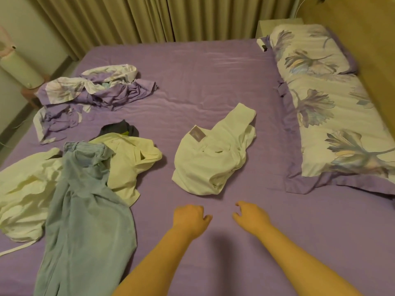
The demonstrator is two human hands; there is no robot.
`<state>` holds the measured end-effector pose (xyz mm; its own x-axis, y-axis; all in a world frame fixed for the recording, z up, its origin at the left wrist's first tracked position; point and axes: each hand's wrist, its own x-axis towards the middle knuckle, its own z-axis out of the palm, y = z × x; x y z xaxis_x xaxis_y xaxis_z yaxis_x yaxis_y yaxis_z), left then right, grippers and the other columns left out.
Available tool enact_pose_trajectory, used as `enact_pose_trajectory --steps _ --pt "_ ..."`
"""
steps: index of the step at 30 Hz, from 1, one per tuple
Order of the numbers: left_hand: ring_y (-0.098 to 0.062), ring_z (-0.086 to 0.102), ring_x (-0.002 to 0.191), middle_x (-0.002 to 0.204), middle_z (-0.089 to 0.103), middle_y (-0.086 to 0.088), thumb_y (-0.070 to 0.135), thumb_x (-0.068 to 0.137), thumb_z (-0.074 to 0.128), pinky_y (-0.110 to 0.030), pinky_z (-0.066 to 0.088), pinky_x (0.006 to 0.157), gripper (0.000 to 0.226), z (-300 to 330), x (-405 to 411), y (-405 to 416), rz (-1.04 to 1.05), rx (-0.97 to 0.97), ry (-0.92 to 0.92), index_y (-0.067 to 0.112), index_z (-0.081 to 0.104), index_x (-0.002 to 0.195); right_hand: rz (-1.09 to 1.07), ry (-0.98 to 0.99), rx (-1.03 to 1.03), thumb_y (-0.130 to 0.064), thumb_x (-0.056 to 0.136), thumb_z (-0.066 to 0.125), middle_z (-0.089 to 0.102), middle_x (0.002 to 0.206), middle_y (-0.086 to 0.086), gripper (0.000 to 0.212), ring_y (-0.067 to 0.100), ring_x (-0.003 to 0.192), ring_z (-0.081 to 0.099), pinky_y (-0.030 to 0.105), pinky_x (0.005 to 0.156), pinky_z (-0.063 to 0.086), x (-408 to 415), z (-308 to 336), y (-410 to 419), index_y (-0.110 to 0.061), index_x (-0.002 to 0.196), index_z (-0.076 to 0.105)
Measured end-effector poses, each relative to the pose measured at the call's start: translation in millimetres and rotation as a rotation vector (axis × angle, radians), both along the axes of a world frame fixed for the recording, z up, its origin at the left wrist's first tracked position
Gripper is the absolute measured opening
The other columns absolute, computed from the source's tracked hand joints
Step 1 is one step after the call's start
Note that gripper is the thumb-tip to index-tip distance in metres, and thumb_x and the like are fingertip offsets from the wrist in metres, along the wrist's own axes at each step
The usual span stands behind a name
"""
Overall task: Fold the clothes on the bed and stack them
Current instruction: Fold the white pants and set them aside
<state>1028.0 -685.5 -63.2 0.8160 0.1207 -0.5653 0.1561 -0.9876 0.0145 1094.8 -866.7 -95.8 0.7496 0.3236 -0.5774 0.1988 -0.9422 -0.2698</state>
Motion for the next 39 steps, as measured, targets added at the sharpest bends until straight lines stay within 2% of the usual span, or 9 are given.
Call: enact_pose_trajectory --steps 8,11,18,23,30,32,34,37,39 --pt "-0.027 0.061 0.095 0.105 0.066 -0.006 0.052 0.098 0.033 -0.033 0.04 0.074 0.047 -28 118 54 0.0 -0.078 -0.078 0.014 0.06 0.102 -0.063 -0.006 0.039 -0.045 0.097 0.04 0.052 0.135 0.003 0.047 0.024 0.121 0.05 0.034 0.095 0.044 99 -13 51 -0.02 0.137 0.042" --pt "-0.027 0.058 0.102 0.112 0.062 -0.007 0.05 0.098 0.033 -0.035 0.044 0.079 0.047 -49 162 73 0.059 -0.133 -0.115 0.013 0.059 0.113 -0.087 -0.009 0.093 -0.048 0.096 0.041 0.053 0.133 0.002 0.05 0.022 0.117 0.052 0.034 0.093 0.044 142 -26 63 -0.019 0.136 0.043" --pt "-0.026 0.046 0.118 0.133 0.047 -0.008 0.043 0.1 0.034 -0.038 0.045 0.093 0.047 -111 237 92 0.129 -0.246 -0.074 0.015 0.042 0.138 -0.061 -0.025 0.074 -0.044 0.098 0.039 0.042 0.143 0.008 0.054 0.024 0.13 0.04 0.035 0.104 0.037 225 -72 80 -0.014 0.143 0.035" --pt "-0.025 0.045 0.116 0.131 0.046 -0.006 0.037 0.099 0.038 -0.037 0.046 0.091 0.042 -144 279 101 0.116 -0.253 -0.126 0.016 0.041 0.135 0.03 -0.084 0.029 -0.04 0.099 0.039 0.045 0.139 0.007 0.048 0.024 0.126 0.042 0.035 0.102 0.037 263 -110 101 -0.013 0.139 0.04" --pt "-0.027 0.05 0.105 0.116 0.052 -0.008 0.031 0.096 0.046 -0.038 0.047 0.084 0.04 -174 316 109 0.203 -0.311 -0.13 0.014 0.039 0.131 0.121 -0.216 -0.057 -0.039 0.102 0.029 0.033 0.149 -0.001 0.05 0.017 0.137 0.029 0.032 0.11 0.024 283 -146 119 -0.019 0.148 0.021" --pt "-0.026 0.054 0.098 0.109 0.054 -0.009 0.024 0.094 0.049 -0.035 0.047 0.077 0.044 -179 318 111 0.232 -0.302 -0.15 0.014 0.036 0.135 0.1 -0.261 -0.067 -0.038 0.1 0.035 0.048 0.137 0.002 0.051 0.023 0.126 0.043 0.036 0.105 0.03 283 -154 119 -0.016 0.146 0.028" --pt "-0.025 0.057 0.094 0.107 0.057 -0.008 0.018 0.094 0.048 -0.033 0.048 0.075 0.043 -183 315 114 0.28 -0.319 -0.158 0.012 0.037 0.135 0.076 -0.325 -0.025 -0.036 0.097 0.047 0.06 0.119 0.007 0.045 0.026 0.109 0.054 0.037 0.093 0.039 284 -153 120 -0.012 0.136 0.047" --pt "-0.022 0.059 0.097 0.111 0.062 -0.006 0.013 0.096 0.045 -0.032 0.05 0.084 0.028 -182 306 118 0.423 -0.415 -0.178 0.011 0.055 0.122 0.096 -0.315 0.038 -0.032 0.1 0.04 0.057 0.119 0.004 0.035 0.023 0.109 0.05 0.031 0.091 0.037 288 -142 121 -0.018 0.13 0.052" --pt "-0.018 0.059 0.091 0.107 0.065 -0.001 0.01 0.094 0.047 -0.027 0.049 0.081 0.025 -174 300 121 0.515 -0.477 -0.226 0.012 0.063 0.113 0.077 -0.286 0.122 -0.03 0.101 0.038 0.056 0.12 0.004 0.035 0.021 0.11 0.048 0.029 0.091 0.036 289 -129 121 -0.019 0.131 0.052"
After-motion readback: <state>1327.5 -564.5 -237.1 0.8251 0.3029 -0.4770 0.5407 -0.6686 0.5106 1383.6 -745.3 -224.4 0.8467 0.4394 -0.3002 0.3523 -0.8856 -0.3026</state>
